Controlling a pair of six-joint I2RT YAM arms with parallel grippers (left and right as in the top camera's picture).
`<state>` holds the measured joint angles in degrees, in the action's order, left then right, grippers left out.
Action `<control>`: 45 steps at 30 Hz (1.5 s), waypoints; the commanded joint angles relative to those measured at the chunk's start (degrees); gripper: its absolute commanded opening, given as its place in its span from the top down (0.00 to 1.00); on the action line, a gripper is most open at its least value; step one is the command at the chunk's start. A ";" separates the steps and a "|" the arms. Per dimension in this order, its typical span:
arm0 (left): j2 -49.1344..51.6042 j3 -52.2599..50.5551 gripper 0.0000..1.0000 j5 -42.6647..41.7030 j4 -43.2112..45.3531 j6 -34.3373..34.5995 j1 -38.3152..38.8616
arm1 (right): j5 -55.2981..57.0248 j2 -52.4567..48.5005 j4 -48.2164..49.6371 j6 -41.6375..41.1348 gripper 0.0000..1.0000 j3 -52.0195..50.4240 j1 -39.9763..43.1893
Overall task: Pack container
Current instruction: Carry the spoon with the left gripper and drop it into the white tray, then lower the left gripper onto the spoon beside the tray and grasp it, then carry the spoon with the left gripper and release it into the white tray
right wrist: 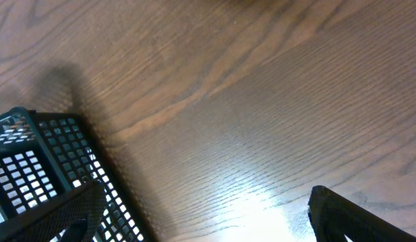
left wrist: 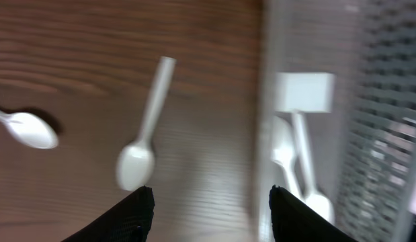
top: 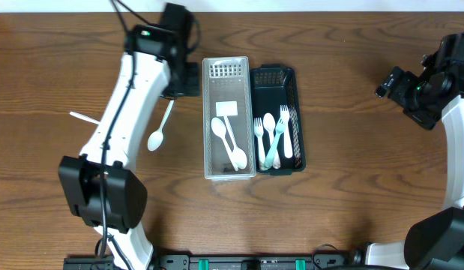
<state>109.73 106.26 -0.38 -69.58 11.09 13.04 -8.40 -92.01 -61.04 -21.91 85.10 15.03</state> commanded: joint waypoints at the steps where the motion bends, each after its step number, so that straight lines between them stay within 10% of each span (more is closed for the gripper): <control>1: 3.10 -2.60 0.42 2.60 -0.39 -5.51 -3.19 | -0.44 -0.15 -0.11 0.31 0.01 -0.22 0.33; 13: 11.82 -7.89 0.44 2.60 1.42 -20.41 -7.89 | -0.44 -0.15 -0.04 0.31 0.01 -0.22 0.33; 32: 15.02 -18.93 0.44 2.60 14.88 -21.40 -7.89 | -0.42 -0.15 -0.04 0.31 0.01 -0.22 0.33; 40: 14.88 -21.11 0.94 2.56 13.20 -21.11 -7.80 | -0.42 -0.15 -0.09 0.31 0.01 -0.22 0.33; 45: 13.75 -16.20 0.94 2.56 5.16 -19.78 -7.17 | -0.42 -0.15 -0.04 0.31 0.01 -0.22 0.33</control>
<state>123.02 87.20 1.74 -61.58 -10.04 5.37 -8.40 -92.01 -61.06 -21.93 85.10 15.05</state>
